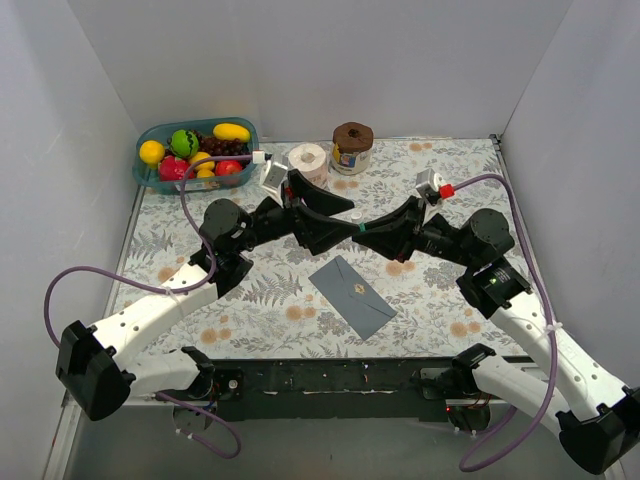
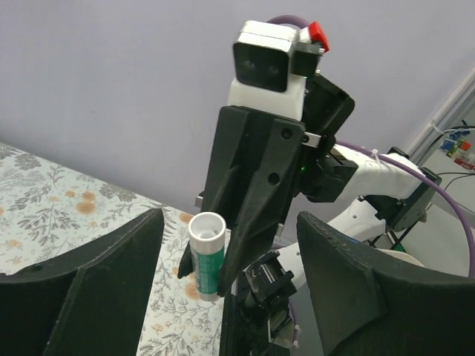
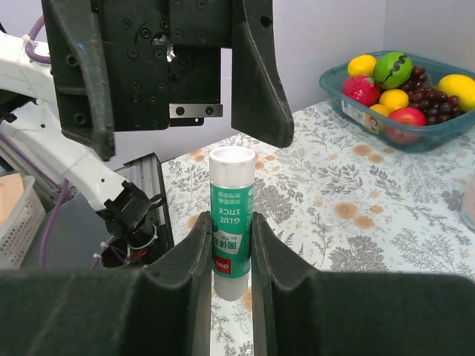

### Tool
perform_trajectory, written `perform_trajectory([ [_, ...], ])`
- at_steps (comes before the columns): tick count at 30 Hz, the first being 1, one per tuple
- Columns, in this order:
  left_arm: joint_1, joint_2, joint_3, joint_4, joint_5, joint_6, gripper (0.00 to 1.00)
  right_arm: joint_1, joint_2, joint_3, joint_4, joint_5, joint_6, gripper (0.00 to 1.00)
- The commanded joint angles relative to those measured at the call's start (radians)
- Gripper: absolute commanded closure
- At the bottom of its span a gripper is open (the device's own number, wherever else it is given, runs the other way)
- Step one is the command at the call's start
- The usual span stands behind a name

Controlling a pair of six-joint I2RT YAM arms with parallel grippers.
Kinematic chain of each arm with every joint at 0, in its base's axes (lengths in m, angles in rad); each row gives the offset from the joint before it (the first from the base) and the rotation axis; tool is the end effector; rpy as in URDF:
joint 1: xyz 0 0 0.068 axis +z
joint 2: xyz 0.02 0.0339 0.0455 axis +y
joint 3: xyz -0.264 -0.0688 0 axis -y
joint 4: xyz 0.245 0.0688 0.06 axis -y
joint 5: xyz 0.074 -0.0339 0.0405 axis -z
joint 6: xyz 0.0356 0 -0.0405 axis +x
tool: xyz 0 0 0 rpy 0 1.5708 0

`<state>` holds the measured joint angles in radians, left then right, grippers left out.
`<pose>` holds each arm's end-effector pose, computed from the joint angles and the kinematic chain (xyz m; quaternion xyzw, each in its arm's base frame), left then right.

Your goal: Place the letter into the envelope and seal it

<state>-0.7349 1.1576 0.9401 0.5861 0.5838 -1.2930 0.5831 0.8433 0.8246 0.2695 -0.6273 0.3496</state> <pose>0.1819 -0.1908 0.3984 0.0790 0.5860 -0.7565 0.2793 0.1472 0.1221 0.3916 -0.3100 0.5508 0.5068 0.5862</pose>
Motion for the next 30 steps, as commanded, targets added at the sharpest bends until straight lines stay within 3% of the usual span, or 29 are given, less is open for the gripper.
perform_trajectory([
  [1,0.003,-0.001,0.012,0.037,0.065,-0.014,0.32,-0.017,-0.003,-0.004,0.126,-0.077,0.069,0.99],
  [13,0.003,0.053,0.031,0.024,0.065,-0.022,0.39,-0.028,-0.004,-0.021,0.148,-0.101,0.088,0.99],
  [18,0.003,0.068,0.055,0.037,0.065,-0.028,0.49,-0.028,0.008,-0.027,0.154,-0.104,0.091,0.99],
  [25,0.003,0.086,0.077,0.061,0.076,-0.042,0.51,-0.026,0.01,-0.041,0.149,-0.1,0.084,0.99],
  [29,0.003,0.1,0.077,0.07,0.1,-0.055,0.64,-0.028,0.005,-0.042,0.146,-0.095,0.08,0.99],
  [30,0.003,0.106,0.075,0.073,0.106,-0.057,0.75,-0.028,0.005,-0.044,0.145,-0.092,0.08,0.99],
])
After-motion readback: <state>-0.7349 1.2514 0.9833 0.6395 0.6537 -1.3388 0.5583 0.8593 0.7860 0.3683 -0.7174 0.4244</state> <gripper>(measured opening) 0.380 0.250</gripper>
